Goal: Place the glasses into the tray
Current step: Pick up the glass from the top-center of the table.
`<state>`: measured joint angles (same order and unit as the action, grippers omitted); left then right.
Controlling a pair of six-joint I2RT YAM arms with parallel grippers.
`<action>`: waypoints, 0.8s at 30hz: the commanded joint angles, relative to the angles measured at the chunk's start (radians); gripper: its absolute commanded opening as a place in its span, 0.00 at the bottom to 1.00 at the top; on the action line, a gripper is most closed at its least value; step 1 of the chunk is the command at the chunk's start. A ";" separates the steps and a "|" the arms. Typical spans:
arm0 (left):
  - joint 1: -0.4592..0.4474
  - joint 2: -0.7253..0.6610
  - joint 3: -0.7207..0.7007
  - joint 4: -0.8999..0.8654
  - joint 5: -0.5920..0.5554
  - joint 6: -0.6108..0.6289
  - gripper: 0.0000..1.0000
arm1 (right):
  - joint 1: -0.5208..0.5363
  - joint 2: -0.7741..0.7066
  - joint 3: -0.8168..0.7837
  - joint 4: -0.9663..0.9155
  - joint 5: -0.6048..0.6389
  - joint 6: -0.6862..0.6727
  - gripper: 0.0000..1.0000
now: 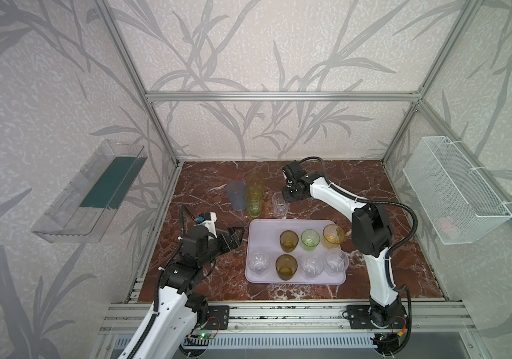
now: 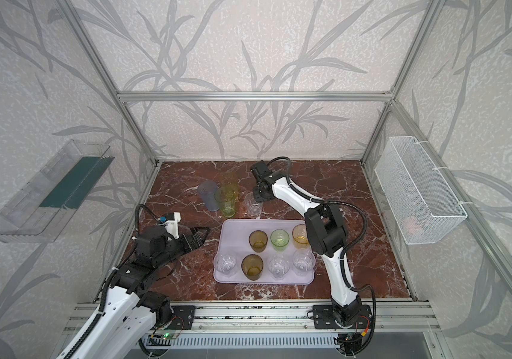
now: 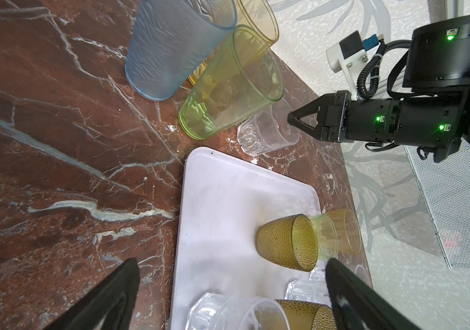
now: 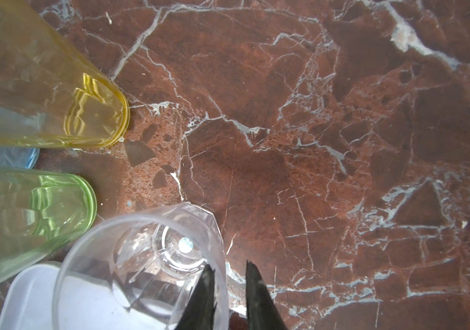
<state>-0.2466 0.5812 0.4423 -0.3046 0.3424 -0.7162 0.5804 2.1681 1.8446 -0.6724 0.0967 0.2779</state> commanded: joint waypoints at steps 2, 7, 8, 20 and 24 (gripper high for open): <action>0.004 -0.003 0.011 -0.007 -0.006 0.007 0.99 | -0.005 0.035 0.052 -0.046 0.016 -0.014 0.21; 0.003 -0.004 0.013 -0.008 -0.008 0.008 0.99 | -0.004 0.056 0.092 -0.081 0.012 -0.014 0.12; 0.004 -0.004 0.012 -0.008 -0.008 0.007 0.99 | -0.005 0.055 0.094 -0.083 0.012 -0.013 0.12; 0.004 -0.016 0.014 -0.011 0.004 0.006 0.99 | -0.005 -0.015 0.066 -0.100 0.024 0.002 0.00; 0.003 -0.033 0.000 0.005 0.004 -0.005 0.99 | -0.006 -0.067 0.019 -0.087 0.025 0.010 0.00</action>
<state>-0.2466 0.5648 0.4423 -0.3061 0.3428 -0.7177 0.5804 2.1784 1.8854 -0.7380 0.1074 0.2779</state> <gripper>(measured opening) 0.992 0.075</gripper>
